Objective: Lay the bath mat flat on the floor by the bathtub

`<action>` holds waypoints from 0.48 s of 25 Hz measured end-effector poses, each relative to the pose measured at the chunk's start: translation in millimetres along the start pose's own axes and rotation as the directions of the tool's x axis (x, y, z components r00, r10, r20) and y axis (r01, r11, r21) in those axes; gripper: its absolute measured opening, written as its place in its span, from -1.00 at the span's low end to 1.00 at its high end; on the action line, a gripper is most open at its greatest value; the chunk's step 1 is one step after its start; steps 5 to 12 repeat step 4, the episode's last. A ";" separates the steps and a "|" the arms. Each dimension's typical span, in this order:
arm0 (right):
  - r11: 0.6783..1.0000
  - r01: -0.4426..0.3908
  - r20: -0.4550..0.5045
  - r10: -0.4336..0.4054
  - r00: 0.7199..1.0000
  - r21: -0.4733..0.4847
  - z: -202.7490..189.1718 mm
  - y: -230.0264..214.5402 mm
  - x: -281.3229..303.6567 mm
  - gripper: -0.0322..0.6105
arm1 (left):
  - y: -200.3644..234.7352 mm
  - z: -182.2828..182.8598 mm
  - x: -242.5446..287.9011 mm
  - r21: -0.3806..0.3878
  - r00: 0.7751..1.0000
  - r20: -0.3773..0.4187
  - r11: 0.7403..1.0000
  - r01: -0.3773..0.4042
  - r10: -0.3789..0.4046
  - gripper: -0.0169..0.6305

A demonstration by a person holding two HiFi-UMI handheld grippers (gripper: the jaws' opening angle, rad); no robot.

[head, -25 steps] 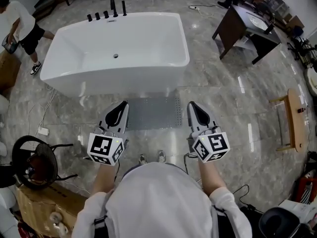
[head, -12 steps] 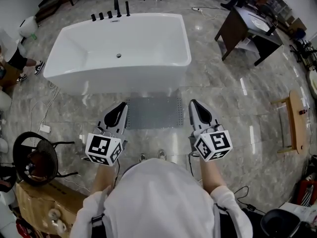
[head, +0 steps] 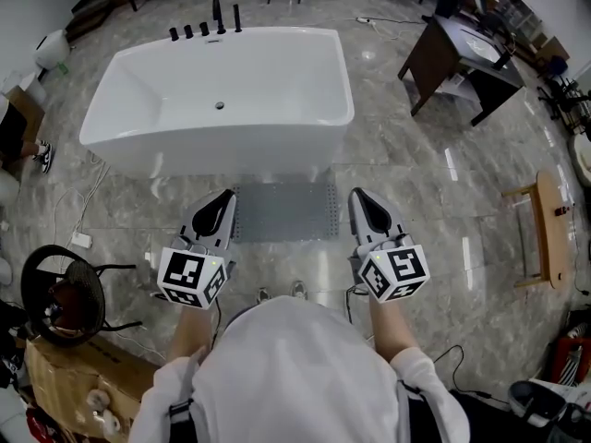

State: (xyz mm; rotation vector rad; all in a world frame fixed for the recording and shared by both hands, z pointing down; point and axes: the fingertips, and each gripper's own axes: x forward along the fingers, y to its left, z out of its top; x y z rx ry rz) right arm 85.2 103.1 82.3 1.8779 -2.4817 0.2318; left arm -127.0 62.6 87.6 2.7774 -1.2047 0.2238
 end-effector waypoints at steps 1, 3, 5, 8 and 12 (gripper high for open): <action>1.000 0.002 -0.001 -0.002 1.000 0.001 -0.4 -0.4 0.0 -0.81 | 0.1 0.5 0.5 -0.001 1.000 0.002 1.000 0.000 0.000 -0.82; 1.000 0.008 -0.001 -0.008 1.000 0.003 -0.7 -1.5 0.6 -0.81 | 0.5 1.6 1.9 0.000 1.000 0.005 1.000 0.001 -0.001 -0.82; 1.000 0.011 0.000 -0.011 1.000 0.004 -0.7 -2.0 1.0 -0.81 | 0.7 2.1 2.8 0.000 1.000 0.006 1.000 0.002 -0.002 -0.82; 1.000 0.011 0.000 -0.011 1.000 0.004 -0.7 -2.0 1.0 -0.81 | 0.7 2.1 2.8 0.000 1.000 0.006 1.000 0.002 -0.002 -0.82; 1.000 0.011 0.000 -0.011 1.000 0.004 -0.7 -2.0 1.0 -0.81 | 0.7 2.1 2.8 0.000 1.000 0.006 1.000 0.002 -0.002 -0.82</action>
